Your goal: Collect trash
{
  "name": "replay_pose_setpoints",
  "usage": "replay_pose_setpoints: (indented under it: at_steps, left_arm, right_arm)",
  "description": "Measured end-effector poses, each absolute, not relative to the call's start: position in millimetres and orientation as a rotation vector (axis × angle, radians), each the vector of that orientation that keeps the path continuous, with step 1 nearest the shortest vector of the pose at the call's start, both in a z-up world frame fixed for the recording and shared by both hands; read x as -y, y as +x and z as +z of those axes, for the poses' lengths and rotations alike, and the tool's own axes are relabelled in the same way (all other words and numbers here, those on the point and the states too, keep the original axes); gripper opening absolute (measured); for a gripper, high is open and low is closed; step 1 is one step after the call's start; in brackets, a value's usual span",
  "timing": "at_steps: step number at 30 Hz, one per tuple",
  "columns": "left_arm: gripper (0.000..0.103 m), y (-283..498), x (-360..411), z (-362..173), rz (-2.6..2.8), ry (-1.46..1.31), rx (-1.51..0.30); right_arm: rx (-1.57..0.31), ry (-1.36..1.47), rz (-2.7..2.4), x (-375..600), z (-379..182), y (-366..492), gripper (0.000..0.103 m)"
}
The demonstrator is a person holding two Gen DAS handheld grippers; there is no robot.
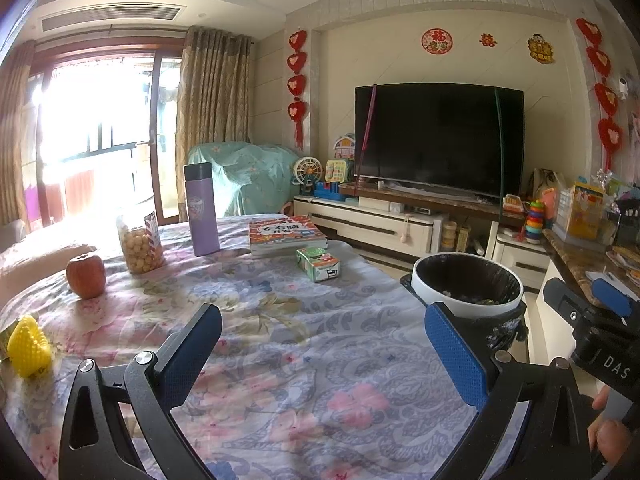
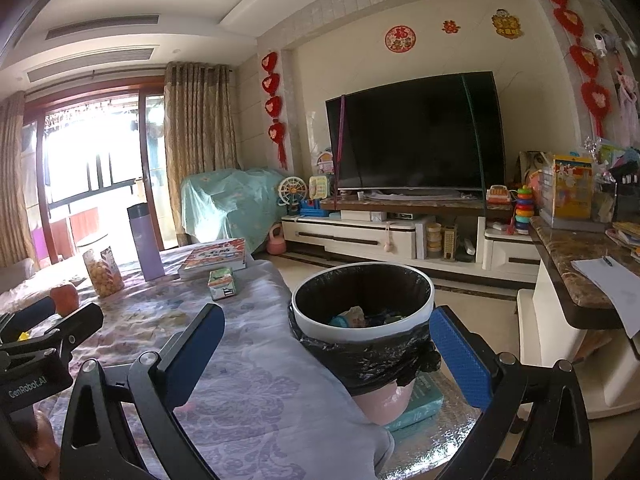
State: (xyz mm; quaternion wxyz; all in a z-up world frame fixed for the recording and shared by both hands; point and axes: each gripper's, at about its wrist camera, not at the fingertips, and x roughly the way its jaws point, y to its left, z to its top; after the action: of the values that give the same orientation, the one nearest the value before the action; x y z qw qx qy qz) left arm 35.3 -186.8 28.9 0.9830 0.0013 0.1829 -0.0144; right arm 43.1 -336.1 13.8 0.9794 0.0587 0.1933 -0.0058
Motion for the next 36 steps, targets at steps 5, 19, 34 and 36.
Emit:
replay_pose_setpoints:
  at_steps: [5, 19, 34, 36]
  left_arm:
    - [0.102, 34.7, 186.6, 28.4, -0.029, 0.003, -0.366]
    - [0.102, 35.5, 185.9, 27.6, -0.033, 0.006, -0.369]
    - [0.102, 35.6, 185.9, 27.2, -0.034, 0.009, -0.368]
    - [0.102, 36.2, 185.7, 27.1, -0.036, 0.01, -0.369]
  right_arm:
    - [-0.39, 0.119, -0.011, 335.7, 14.2, 43.0, 0.103]
    - [-0.386, 0.123, -0.009, 333.2, 15.9, 43.0, 0.103]
    - [-0.381, 0.129, -0.005, 330.7, 18.7, 42.8, 0.103]
    - [-0.382, 0.13, -0.005, 330.2, 18.9, 43.1, 0.103]
